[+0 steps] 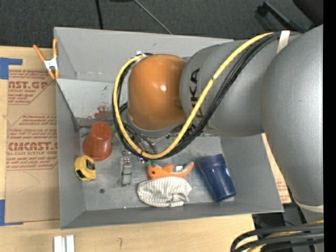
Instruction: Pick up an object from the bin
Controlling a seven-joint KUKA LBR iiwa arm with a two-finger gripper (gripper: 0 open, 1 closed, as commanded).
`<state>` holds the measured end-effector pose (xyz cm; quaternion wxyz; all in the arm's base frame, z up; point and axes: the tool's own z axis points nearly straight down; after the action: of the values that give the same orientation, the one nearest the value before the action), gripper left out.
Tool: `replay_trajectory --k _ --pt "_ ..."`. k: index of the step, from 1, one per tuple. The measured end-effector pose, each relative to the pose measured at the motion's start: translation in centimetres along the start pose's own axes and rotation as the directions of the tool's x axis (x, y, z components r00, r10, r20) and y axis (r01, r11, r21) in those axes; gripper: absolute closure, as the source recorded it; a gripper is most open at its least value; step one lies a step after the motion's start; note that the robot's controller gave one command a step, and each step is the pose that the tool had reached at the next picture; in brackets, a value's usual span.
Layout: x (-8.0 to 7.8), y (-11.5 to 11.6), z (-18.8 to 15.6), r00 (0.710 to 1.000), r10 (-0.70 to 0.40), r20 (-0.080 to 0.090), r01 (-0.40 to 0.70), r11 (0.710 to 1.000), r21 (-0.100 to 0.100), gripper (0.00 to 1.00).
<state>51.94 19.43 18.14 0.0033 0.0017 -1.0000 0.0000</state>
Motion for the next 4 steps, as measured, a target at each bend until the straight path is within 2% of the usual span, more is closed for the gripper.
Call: replay_trajectory --k 1,2,3,4 --pt "-0.2 -0.1 -0.5 1.0 0.003 0.008 -0.003 1.0 -0.002 0.0" --pt "-1.2 -2.5 3.8 0.945 -0.328 0.012 0.328 0.945 0.002 0.0" --pt "-0.8 -4.9 5.8 0.924 -0.382 0.007 0.382 0.924 0.001 0.0" --pt "-1.6 -7.3 6.9 0.973 -0.229 0.007 0.229 0.973 0.001 0.0"
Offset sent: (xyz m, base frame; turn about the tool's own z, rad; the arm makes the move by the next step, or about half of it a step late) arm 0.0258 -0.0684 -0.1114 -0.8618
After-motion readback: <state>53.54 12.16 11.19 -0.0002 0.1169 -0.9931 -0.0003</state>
